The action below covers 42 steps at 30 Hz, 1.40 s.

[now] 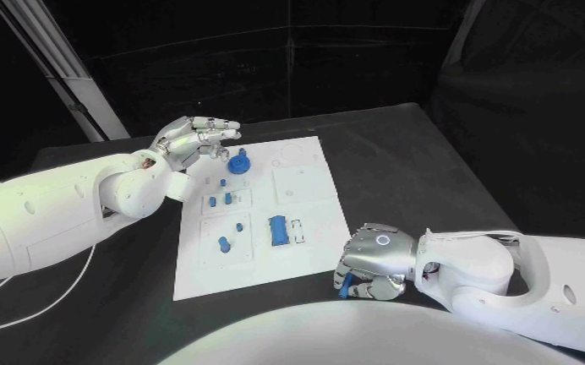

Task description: Assemble the parts on the task board

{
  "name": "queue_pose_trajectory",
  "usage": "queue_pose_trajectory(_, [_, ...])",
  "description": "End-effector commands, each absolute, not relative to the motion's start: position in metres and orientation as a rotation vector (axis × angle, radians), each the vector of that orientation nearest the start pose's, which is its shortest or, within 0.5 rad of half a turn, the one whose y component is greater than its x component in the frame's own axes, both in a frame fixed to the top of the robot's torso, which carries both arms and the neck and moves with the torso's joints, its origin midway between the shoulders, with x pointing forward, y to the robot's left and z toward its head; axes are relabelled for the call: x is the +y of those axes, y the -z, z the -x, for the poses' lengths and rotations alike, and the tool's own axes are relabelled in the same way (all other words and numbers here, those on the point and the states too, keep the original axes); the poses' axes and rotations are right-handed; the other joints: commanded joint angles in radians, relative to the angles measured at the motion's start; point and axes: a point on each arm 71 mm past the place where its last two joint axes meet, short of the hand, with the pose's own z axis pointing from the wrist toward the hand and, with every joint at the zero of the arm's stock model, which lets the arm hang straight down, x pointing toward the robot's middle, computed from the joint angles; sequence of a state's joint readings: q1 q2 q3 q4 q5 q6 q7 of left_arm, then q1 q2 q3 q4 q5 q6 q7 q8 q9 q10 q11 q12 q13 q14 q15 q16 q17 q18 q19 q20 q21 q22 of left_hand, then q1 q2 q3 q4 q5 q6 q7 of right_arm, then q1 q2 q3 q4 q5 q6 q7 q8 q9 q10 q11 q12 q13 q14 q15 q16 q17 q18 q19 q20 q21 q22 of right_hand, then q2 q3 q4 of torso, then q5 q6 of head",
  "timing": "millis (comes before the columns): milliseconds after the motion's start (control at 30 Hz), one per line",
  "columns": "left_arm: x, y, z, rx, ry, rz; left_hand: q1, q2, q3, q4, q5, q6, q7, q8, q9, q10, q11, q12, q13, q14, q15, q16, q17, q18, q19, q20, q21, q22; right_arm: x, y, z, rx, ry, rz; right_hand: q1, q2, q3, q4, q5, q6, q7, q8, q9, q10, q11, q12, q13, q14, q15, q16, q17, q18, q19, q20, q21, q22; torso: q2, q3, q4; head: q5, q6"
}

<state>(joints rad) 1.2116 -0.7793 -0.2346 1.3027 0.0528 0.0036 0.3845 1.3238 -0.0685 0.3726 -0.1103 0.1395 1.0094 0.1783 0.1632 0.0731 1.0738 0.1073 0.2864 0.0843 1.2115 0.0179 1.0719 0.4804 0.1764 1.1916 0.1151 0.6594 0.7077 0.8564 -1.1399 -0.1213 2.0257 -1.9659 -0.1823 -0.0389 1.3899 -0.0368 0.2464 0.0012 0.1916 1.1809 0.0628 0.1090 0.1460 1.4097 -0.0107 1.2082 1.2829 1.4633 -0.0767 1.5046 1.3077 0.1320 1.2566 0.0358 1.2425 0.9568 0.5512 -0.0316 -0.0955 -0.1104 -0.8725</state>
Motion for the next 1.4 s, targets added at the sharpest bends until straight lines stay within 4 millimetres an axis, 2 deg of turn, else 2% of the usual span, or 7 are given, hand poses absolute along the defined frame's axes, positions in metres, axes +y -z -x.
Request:
queue_pose_trajectory(33, [0.233,0.252,-0.495,1.676,1.598,1.165,0.002,0.005,-0.001,-0.002,-0.002,-0.006,0.003,0.007,-0.001,-0.005,-0.001,0.002,0.0,-0.008,0.001,-0.006,-0.001,0.007,-0.007,0.003,-0.007,-0.001,-0.179,0.274,-0.273,1.81,-0.849,0.719,-0.001,-0.001,-0.001,0.006,-0.005,0.016,0.0,0.01,0.005,0.007,-0.003,0.004,0.0,0.089,0.0,0.006,0.175,-0.015,0.008,0.002,0.005,0.001,0.0,0.001,0.0004,0.002,0.0])
queue_pose_trajectory(333, [0.232,0.253,-0.494,1.678,1.601,1.166,0.004,0.006,0.0,-0.004,-0.002,-0.007,0.003,0.007,-0.002,-0.007,-0.001,0.003,0.0,-0.009,0.001,-0.006,-0.003,0.007,-0.007,0.003,-0.007,-0.001,-0.18,0.277,-0.289,1.782,-0.818,0.746,0.007,0.0,0.003,0.005,-0.007,0.016,0.0,0.01,0.004,0.006,-0.003,0.004,-0.001,0.089,0.0,0.006,0.174,-0.014,0.008,0.001,0.005,0.0,0.002,0.0015,0.0056,0.016,0.0])
queue_pose_trajectory(567, [0.231,0.254,-0.494,1.679,1.603,1.166,0.004,0.006,0.0,-0.004,-0.002,-0.007,0.003,0.007,-0.002,-0.007,-0.001,0.003,0.0,-0.009,0.001,-0.006,-0.003,0.007,-0.007,0.003,-0.007,-0.001,-0.175,0.282,-0.312,1.754,-0.795,0.777,0.02,0.0,0.011,0.002,-0.009,0.014,0.003,0.007,0.002,0.005,-0.002,0.004,-0.001,0.089,0.001,0.006,0.174,-0.014,0.006,0.001,0.005,-0.001,0.004,0.004,0.0152,0.021,0.0])
queue_pose_trajectory(933, [0.229,0.253,-0.493,1.683,1.61,1.165,0.003,0.007,-0.001,-0.004,-0.002,-0.008,0.004,0.007,-0.002,-0.008,0.0,0.004,0.0,-0.009,0.001,-0.006,-0.004,0.006,-0.008,0.003,-0.008,-0.002,-0.169,0.286,-0.343,1.711,-0.752,0.827,0.042,-0.007,0.03,-0.007,-0.006,0.007,0.012,0.0,-0.003,-0.001,0.005,-0.002,-0.005,0.088,0.005,0.002,0.168,-0.013,-0.001,0.004,0.0,-0.01,0.007,0.0052,0.0179,0.023,0.0])
queue_pose_trajectory(1033, [0.229,0.253,-0.493,1.684,1.609,1.165,0.003,0.007,-0.001,-0.004,-0.002,-0.008,0.004,0.007,-0.002,-0.008,0.0,0.004,0.0,-0.009,0.001,-0.006,-0.004,0.006,-0.008,0.003,-0.008,-0.002,-0.168,0.287,-0.348,1.704,-0.741,0.839,0.049,-0.01,0.037,-0.012,-0.006,0.006,0.014,-0.002,-0.004,-0.002,0.007,-0.003,-0.005,0.087,0.007,0.001,0.167,-0.012,-0.003,0.006,-0.001,-0.013,0.008,0.005,0.0203,0.021,0.0])
queue_pose_trajectory(1167, [0.229,0.253,-0.493,1.685,1.609,1.165,0.003,0.007,-0.001,-0.004,-0.002,-0.008,0.004,0.007,-0.002,-0.008,0.0,0.004,0.0,-0.009,0.001,-0.006,-0.004,0.006,-0.008,0.003,-0.008,-0.002,-0.164,0.288,-0.351,1.691,-0.74,0.859,0.055,-0.016,0.043,-0.017,-0.007,0.006,0.016,-0.004,-0.006,-0.004,0.009,-0.004,-0.007,0.087,0.008,-0.001,0.164,-0.011,-0.006,0.007,-0.003,-0.017,0.008,0.0062,0.019,0.025,0.0])
queue_pose_trajectory(1400, [0.228,0.253,-0.493,1.689,1.611,1.166,0.003,0.006,-0.002,-0.004,-0.002,-0.009,0.004,0.007,-0.002,-0.009,0.0,0.004,0.0,-0.009,0.002,-0.006,-0.004,0.006,-0.008,0.003,-0.008,-0.002,-0.159,0.29,-0.355,1.673,-0.728,0.896,0.061,-0.026,0.052,-0.025,-0.009,0.005,0.019,-0.007,-0.009,-0.007,0.011,-0.008,-0.01,0.085,0.009,-0.005,0.158,-0.009,-0.014,0.008,-0.009,-0.028,0.007,0.0053,0.0192,0.028,0.0])
